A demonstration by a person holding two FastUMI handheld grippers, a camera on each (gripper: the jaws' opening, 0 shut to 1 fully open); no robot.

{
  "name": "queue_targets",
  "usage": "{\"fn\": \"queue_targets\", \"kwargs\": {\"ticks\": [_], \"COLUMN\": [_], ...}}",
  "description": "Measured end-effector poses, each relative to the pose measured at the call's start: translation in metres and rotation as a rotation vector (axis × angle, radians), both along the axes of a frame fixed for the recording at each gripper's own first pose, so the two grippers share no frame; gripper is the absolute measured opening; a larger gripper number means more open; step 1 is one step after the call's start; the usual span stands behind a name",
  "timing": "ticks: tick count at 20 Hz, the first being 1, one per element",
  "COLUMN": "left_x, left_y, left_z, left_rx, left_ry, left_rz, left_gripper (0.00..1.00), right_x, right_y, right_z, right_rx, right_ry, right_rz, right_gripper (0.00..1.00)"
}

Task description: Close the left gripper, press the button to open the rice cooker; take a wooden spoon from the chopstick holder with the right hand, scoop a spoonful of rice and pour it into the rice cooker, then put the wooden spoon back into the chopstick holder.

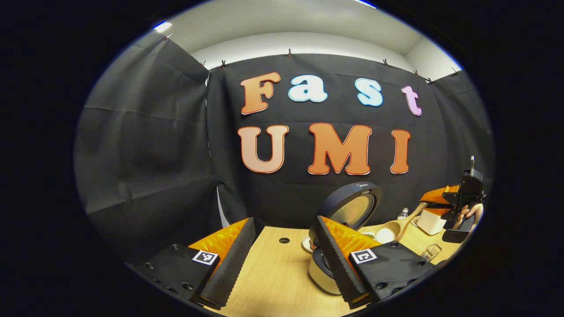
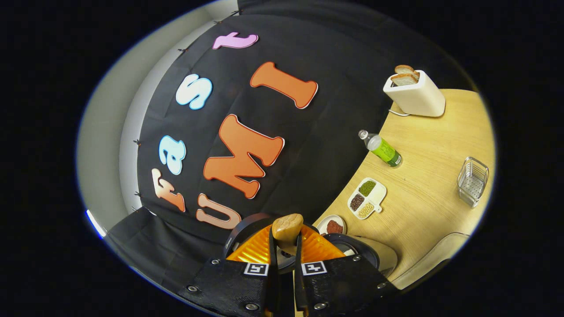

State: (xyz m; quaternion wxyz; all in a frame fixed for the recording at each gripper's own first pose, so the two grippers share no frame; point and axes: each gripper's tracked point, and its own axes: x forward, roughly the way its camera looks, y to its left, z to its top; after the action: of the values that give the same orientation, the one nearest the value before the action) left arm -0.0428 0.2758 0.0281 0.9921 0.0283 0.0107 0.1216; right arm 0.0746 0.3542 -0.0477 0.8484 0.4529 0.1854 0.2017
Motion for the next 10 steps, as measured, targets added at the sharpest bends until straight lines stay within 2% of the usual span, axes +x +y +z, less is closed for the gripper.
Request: {"fn": "queue_targets", "kwargs": {"ticks": [10], "left_x": [0.0], "left_y": [0.002], "left_z": [-0.001], "left_rx": [0.002], "left_ry": [0.001], "left_rz": [0.002], "left_gripper": [0.9], "right_x": [-0.008], "right_y": [0.013], "right_z": [0.012], "right_rx": [-0.139], "right_ry": [-0.122], "right_rz": [0.013], "right_gripper": [0.13]}}
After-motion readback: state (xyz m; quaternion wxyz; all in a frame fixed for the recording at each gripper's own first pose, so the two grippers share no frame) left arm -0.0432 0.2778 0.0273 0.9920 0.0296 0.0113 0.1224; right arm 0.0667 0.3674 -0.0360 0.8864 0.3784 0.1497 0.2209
